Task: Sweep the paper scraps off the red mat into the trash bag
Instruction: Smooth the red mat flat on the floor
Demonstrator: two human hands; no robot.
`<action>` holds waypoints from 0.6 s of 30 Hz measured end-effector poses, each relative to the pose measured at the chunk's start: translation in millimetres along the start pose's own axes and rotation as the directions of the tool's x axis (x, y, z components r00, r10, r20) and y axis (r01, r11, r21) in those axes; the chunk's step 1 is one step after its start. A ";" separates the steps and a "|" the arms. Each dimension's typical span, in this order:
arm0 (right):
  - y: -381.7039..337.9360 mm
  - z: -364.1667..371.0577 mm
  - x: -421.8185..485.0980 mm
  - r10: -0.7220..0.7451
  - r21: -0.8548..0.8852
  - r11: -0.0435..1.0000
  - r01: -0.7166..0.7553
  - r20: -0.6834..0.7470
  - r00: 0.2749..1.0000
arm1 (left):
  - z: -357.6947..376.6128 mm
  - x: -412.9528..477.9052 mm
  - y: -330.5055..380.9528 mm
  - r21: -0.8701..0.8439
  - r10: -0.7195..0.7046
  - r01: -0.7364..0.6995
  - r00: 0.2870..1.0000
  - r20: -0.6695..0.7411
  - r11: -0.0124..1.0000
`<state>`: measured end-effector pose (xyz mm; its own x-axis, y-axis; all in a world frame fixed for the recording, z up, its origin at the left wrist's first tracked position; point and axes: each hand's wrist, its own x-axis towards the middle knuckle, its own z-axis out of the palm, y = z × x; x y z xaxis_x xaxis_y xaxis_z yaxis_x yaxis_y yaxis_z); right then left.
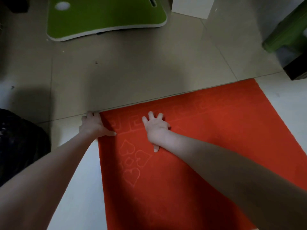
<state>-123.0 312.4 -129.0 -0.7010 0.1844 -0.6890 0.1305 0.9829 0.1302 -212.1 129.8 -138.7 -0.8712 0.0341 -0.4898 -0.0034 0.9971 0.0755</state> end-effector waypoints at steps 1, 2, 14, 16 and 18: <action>-3.7 -2.2 1.6 0.007 -0.043 0.999 -0.007 -0.001 1.000 | -1.8 3.8 -1.6 0.011 0.020 -0.019 1.000 -0.017 1.000; -7.0 -4.0 2.8 0.012 -0.078 0.997 -0.012 0.000 1.000 | -2.6 6.6 -3.2 0.024 0.036 -0.035 0.999 -0.024 0.999; -5.7 -1.4 0.7 -0.008 -0.072 0.997 0.004 -0.066 0.998 | 11.7 -20.0 5.3 0.313 0.167 -0.125 0.980 -0.112 0.942; 3.6 3.2 -1.8 -0.051 -0.013 0.999 0.050 -0.089 0.995 | 32.9 -55.4 5.3 0.264 0.319 -0.265 0.929 -0.185 0.927; 18.0 9.0 -6.7 -0.090 0.102 0.989 0.103 -0.122 0.988 | 54.4 -98.0 4.4 0.214 0.416 -0.382 0.898 -0.144 0.899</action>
<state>-109.7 328.9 -128.5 -0.7901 0.0937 -0.6057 0.1289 0.9915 -0.0148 -99.9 134.6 -137.7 -0.8544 0.4356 -0.2832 0.4347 0.8979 0.0695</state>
